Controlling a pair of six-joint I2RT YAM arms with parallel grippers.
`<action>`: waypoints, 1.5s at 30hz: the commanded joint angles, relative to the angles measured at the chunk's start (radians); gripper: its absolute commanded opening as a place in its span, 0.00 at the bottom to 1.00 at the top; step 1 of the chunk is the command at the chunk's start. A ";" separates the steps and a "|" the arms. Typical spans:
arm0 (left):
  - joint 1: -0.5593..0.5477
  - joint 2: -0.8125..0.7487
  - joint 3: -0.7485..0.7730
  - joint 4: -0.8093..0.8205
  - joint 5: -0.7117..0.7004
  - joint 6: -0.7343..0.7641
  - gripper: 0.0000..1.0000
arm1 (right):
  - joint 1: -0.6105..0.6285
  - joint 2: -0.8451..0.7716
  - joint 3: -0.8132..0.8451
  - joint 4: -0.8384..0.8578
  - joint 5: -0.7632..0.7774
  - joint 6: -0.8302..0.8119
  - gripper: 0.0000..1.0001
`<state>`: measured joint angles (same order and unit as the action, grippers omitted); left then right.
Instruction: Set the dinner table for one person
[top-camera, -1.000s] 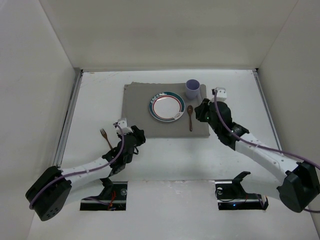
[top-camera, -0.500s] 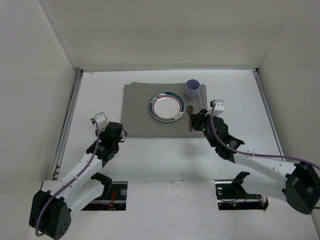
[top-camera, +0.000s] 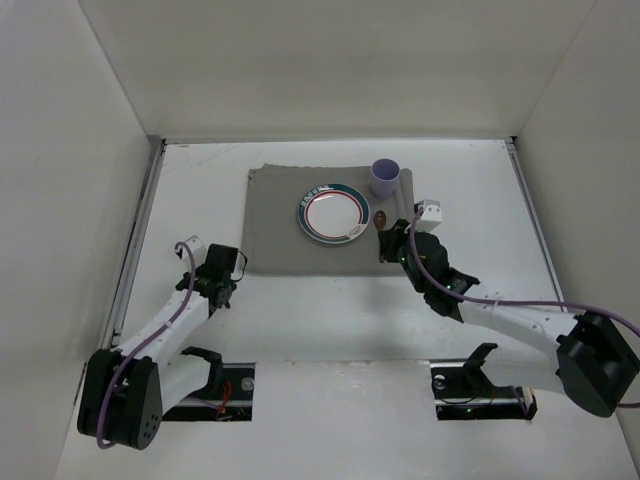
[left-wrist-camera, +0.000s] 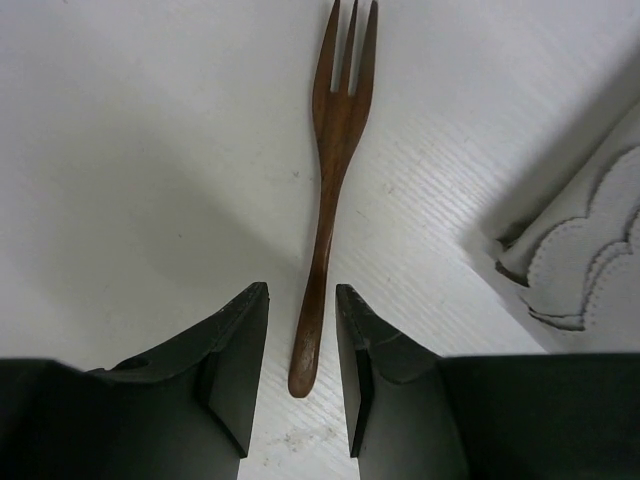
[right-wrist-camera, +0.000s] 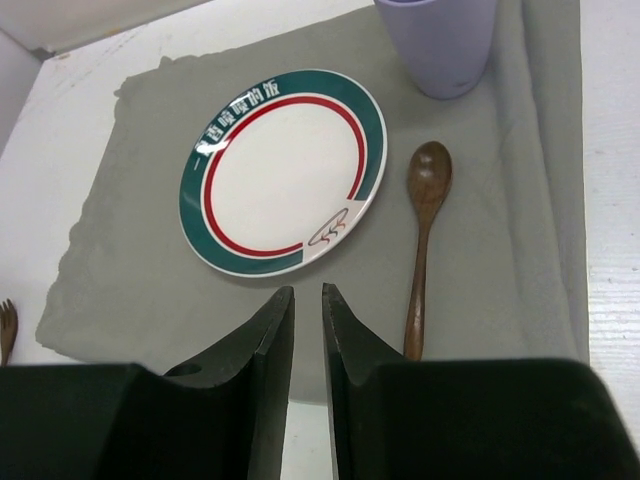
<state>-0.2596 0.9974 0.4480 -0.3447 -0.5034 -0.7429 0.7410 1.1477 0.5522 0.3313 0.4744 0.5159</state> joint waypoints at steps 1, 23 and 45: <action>0.023 0.059 0.018 0.013 0.045 -0.004 0.31 | 0.004 0.020 0.020 0.069 0.001 -0.013 0.24; 0.050 0.078 -0.035 0.150 0.052 0.005 0.06 | 0.004 0.014 0.014 0.069 0.003 -0.017 0.24; -0.157 -0.036 0.081 0.079 -0.133 0.086 0.02 | -0.013 0.007 0.005 0.069 -0.019 -0.005 0.24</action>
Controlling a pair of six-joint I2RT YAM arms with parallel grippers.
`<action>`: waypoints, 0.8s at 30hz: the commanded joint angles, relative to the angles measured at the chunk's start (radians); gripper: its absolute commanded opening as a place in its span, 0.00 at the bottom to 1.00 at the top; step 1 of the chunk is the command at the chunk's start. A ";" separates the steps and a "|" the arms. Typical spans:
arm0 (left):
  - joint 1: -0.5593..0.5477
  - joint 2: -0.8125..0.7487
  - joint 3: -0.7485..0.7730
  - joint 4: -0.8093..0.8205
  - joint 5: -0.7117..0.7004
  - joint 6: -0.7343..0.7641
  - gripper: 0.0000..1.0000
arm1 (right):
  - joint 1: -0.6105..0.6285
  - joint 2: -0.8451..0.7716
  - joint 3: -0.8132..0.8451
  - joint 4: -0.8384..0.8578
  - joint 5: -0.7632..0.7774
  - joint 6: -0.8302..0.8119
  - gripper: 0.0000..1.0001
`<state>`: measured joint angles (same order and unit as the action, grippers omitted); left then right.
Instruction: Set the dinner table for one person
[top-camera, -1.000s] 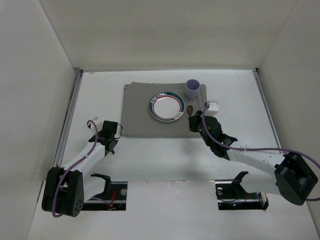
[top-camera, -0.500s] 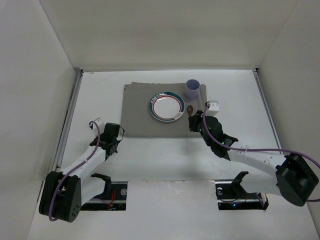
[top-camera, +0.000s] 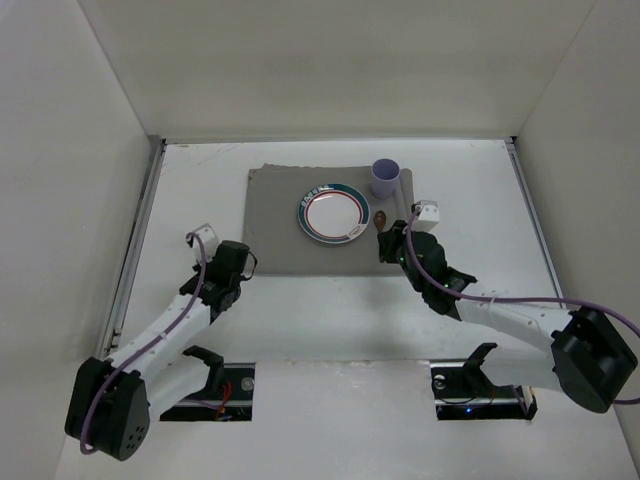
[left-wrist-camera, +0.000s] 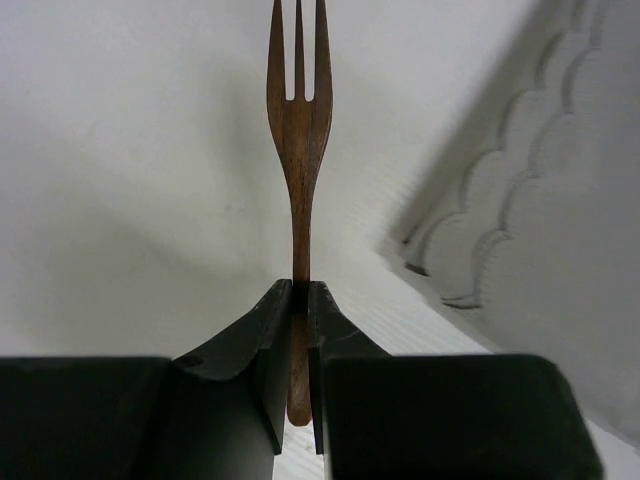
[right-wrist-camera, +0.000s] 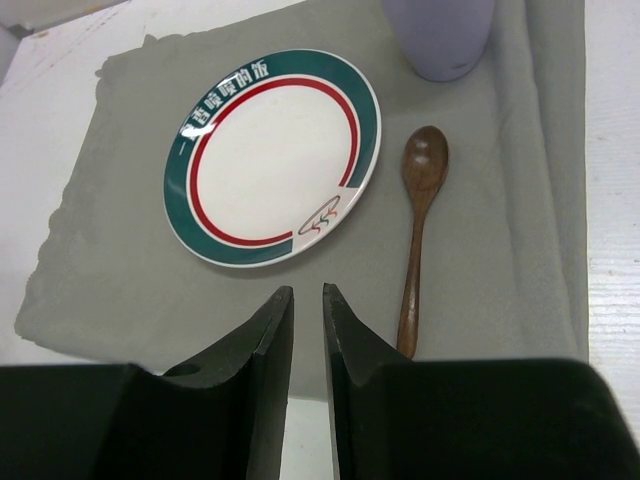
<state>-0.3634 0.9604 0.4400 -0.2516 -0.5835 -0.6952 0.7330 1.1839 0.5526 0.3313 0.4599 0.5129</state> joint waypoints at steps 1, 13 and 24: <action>-0.085 0.026 0.118 -0.017 -0.058 0.046 0.02 | -0.008 -0.029 0.004 0.071 -0.006 -0.002 0.24; -0.245 0.427 0.405 0.173 0.029 0.246 0.05 | -0.007 -0.037 0.001 0.068 0.023 -0.013 0.25; -0.191 0.733 0.569 0.212 0.146 0.428 0.06 | 0.002 -0.043 -0.002 0.077 0.144 -0.065 0.25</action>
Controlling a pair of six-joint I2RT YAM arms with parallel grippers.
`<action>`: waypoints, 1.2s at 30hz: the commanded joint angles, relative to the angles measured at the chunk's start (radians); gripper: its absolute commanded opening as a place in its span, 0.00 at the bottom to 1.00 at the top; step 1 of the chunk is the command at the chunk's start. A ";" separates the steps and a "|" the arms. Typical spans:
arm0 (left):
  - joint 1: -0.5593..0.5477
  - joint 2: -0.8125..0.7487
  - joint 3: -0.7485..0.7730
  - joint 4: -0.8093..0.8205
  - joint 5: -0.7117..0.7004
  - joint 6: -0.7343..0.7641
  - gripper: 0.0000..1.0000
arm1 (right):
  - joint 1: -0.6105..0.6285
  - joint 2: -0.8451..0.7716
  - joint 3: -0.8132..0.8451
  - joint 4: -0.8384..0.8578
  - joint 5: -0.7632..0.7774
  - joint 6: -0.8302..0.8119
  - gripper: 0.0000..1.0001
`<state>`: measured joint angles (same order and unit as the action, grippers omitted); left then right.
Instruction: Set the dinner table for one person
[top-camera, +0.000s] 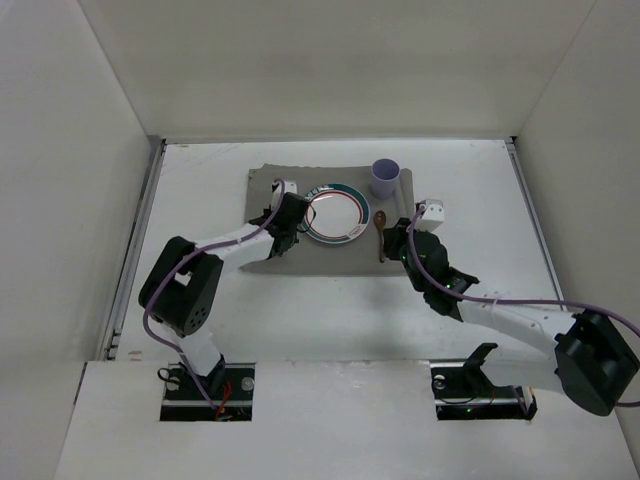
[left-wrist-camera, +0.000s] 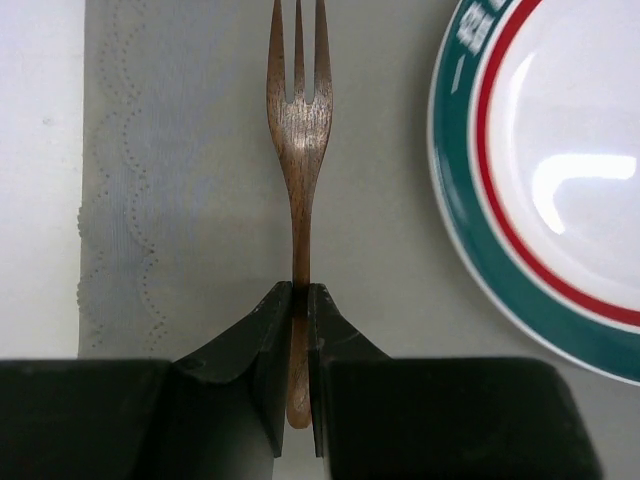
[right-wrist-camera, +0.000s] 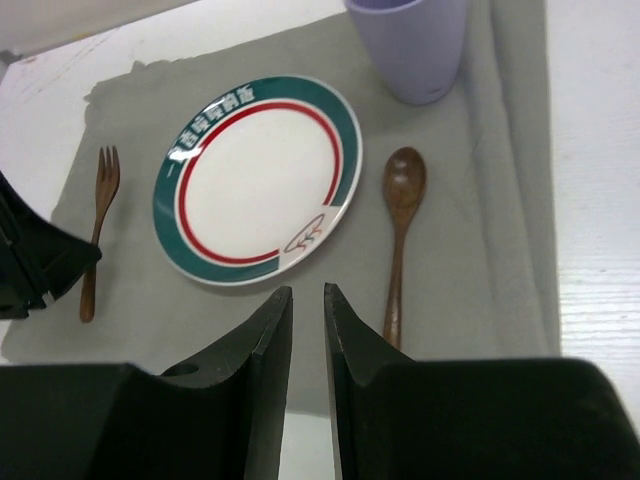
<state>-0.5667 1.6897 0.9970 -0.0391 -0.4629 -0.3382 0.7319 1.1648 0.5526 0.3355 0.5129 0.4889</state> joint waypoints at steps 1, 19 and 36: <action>0.014 0.005 -0.001 0.005 0.023 0.071 0.06 | 0.005 -0.022 -0.003 0.076 0.104 -0.047 0.25; 0.067 0.068 -0.003 0.054 0.012 0.119 0.29 | 0.001 -0.085 -0.039 0.092 0.150 -0.046 0.33; -0.170 -0.845 -0.495 0.107 -0.129 -0.203 1.00 | -0.139 -0.100 -0.123 0.161 0.148 0.031 0.60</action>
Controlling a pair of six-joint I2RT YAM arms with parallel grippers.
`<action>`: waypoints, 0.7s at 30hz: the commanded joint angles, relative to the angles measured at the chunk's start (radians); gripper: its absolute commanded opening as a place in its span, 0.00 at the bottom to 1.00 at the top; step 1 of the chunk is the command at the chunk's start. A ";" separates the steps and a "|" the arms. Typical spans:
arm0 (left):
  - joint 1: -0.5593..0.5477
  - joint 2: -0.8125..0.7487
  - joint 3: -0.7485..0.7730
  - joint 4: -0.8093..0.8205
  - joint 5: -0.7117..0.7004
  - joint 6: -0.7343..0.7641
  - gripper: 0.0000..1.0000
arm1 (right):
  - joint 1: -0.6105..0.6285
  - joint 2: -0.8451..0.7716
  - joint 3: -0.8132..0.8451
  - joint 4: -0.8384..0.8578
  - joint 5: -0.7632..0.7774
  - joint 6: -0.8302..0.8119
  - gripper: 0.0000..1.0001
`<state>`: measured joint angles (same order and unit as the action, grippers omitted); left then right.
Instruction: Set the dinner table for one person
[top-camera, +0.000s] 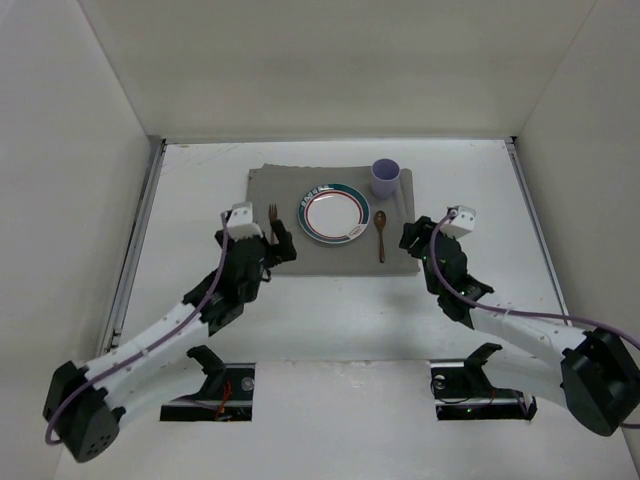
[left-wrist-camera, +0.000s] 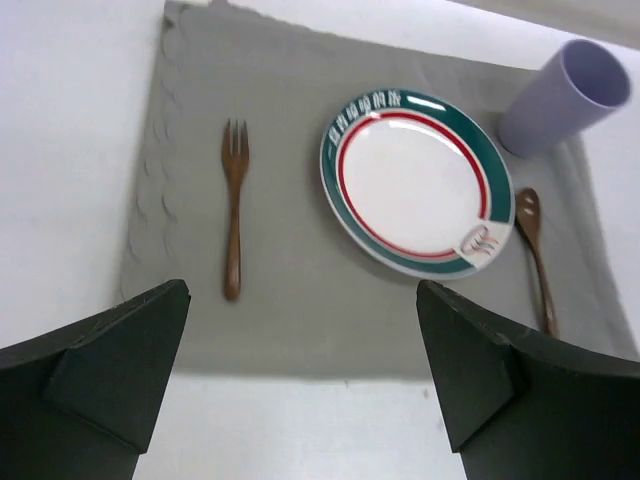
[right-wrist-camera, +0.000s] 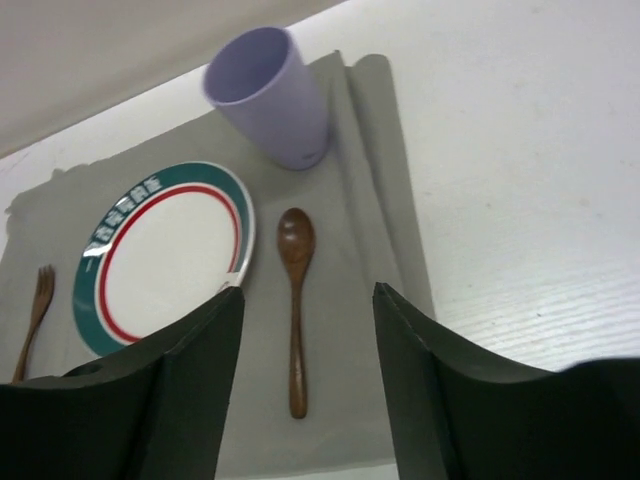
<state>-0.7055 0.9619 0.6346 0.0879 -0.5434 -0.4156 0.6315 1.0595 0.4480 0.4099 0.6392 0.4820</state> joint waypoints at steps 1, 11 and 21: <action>-0.039 -0.190 -0.188 -0.030 -0.073 -0.162 1.00 | -0.061 0.004 -0.026 0.083 0.014 0.064 0.63; -0.111 -0.585 -0.510 -0.065 -0.193 -0.339 1.00 | -0.215 -0.053 -0.072 0.018 -0.038 0.224 0.75; -0.162 -0.345 -0.503 0.064 -0.342 -0.345 1.00 | -0.212 -0.032 -0.068 0.032 -0.061 0.224 0.75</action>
<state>-0.8635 0.6231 0.1188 0.0704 -0.7940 -0.7567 0.4183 1.0298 0.3759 0.3965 0.5949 0.6941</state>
